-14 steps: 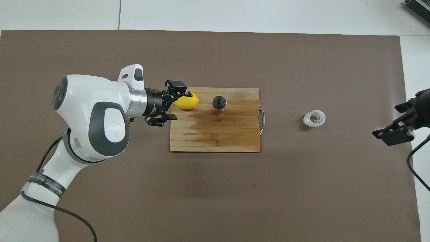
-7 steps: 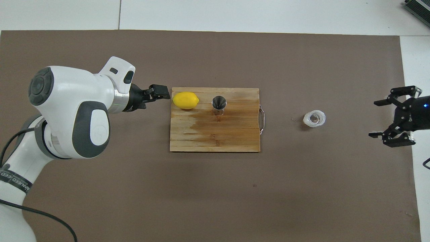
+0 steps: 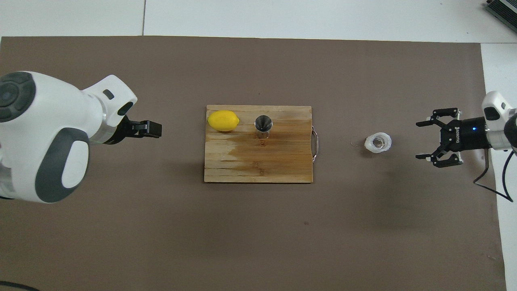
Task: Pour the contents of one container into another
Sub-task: 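Grasp the small white cup with the right gripper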
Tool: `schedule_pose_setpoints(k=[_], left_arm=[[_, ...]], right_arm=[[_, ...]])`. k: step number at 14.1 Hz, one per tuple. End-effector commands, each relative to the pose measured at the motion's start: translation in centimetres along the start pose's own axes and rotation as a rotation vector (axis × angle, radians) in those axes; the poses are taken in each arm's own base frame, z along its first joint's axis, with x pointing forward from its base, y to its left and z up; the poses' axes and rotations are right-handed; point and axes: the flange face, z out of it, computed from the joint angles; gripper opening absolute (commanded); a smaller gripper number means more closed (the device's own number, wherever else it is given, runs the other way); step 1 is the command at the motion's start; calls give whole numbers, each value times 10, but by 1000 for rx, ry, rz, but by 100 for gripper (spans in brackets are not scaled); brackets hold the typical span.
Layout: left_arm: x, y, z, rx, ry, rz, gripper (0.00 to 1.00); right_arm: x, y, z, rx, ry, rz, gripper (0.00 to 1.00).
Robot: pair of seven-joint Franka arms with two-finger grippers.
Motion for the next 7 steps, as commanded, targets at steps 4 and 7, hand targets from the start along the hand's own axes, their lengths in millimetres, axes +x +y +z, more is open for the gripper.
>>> schedule_pose_setpoints(k=[4, 7], left_arm=[[-17, -87, -52, 26, -1, 73, 100], [2, -95, -111, 53, -22, 65, 100]], right_arm=[[-38, 8, 73, 28, 177, -42, 100], [-35, 5, 97, 10, 220, -110, 100]])
